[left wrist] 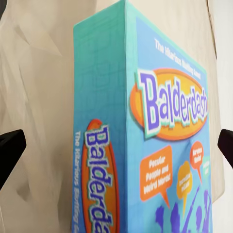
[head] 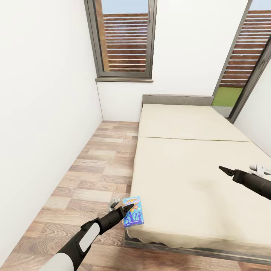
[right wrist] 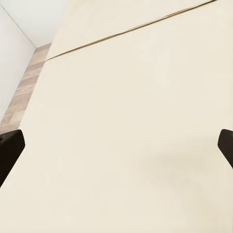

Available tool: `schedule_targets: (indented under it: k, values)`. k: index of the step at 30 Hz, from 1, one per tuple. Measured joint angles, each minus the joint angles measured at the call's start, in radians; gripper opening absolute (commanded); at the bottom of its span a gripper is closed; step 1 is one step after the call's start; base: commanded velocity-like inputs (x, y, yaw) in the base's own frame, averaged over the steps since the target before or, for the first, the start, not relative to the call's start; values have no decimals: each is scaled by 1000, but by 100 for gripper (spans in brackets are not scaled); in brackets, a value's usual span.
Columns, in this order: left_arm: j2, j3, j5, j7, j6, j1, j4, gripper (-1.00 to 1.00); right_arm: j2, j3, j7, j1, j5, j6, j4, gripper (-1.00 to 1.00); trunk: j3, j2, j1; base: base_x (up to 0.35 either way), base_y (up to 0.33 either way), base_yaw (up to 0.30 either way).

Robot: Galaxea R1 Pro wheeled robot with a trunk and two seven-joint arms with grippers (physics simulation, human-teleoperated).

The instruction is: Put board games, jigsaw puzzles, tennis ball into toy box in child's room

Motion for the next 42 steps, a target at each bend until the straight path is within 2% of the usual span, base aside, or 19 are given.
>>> schedule_targets:
  k: [16,17,23,27,37,42]
  values:
    - [1,-4,-6,2,1,0,-7,100,0,0,0,0,0,0,0,100,0,0,0,0,0,0]
    - [1,-4,-5,1,1,0,-7,-100,0,0,0,0,0,0,0,100,0,0,0,0,0,0]
    - [5,-6,5,-15,10,1,-12,-100,0,0,0,0,0,-1,0,100,0,0,0,0,0,0]
    - [12,-8,3,-56,15,2,-13,-100,0,1,0,0,0,-1,0,100,0,0,0,0,0,0]
    - [18,-7,14,-98,21,2,-16,-100,0,1,0,0,0,-1,0,100,0,0,-4,0,0,0]
    - [15,-9,4,-104,18,2,-15,-100,0,2,0,0,0,-2,0,100,0,0,-8,0,0,0]
